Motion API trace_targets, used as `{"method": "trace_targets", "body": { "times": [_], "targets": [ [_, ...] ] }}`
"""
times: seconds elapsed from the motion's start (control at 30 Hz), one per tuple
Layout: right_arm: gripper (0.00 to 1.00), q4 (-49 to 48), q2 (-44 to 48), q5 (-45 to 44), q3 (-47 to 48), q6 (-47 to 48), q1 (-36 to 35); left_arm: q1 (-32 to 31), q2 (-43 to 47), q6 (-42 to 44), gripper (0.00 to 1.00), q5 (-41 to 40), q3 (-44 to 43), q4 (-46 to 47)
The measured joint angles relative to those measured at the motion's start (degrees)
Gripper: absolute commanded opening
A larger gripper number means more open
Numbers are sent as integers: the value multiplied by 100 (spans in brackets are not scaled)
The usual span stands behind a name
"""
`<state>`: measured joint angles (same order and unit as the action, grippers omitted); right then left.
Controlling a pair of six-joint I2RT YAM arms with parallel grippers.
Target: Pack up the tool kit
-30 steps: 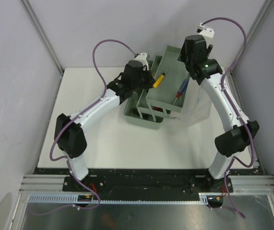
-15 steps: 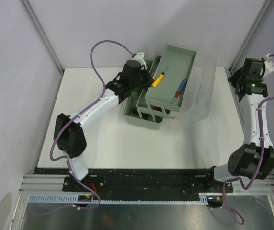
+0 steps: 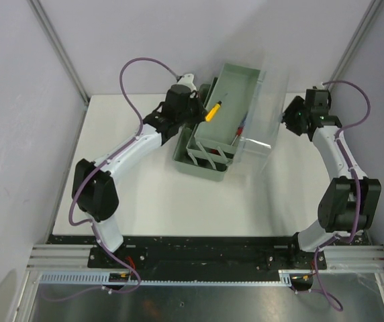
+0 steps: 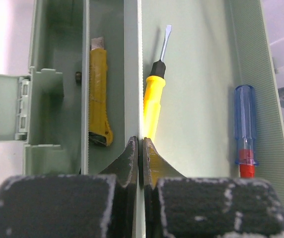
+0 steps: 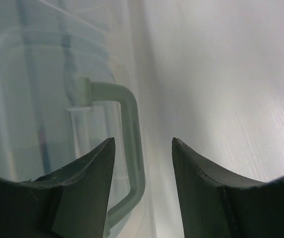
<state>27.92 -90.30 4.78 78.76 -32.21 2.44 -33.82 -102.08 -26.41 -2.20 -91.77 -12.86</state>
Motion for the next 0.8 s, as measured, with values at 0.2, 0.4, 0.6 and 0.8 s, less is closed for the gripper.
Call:
{"method": "trace_targets", "body": {
  "times": [0.2,0.4,0.6,0.8],
  "targets": [
    [55,-470,120,70,0,-79,-546,144,37,52,46,-98,120,-332],
    [55,-946,149,179,0,-55,-1172,437,50,136,62,-275,256,-776],
    [55,-1207,52,120,74,81,-1606,911,262,208,70,-378,496,-1010],
    [55,-1152,-356,0,463,212,-1751,1158,715,358,72,-686,717,-1067]
  ]
}}
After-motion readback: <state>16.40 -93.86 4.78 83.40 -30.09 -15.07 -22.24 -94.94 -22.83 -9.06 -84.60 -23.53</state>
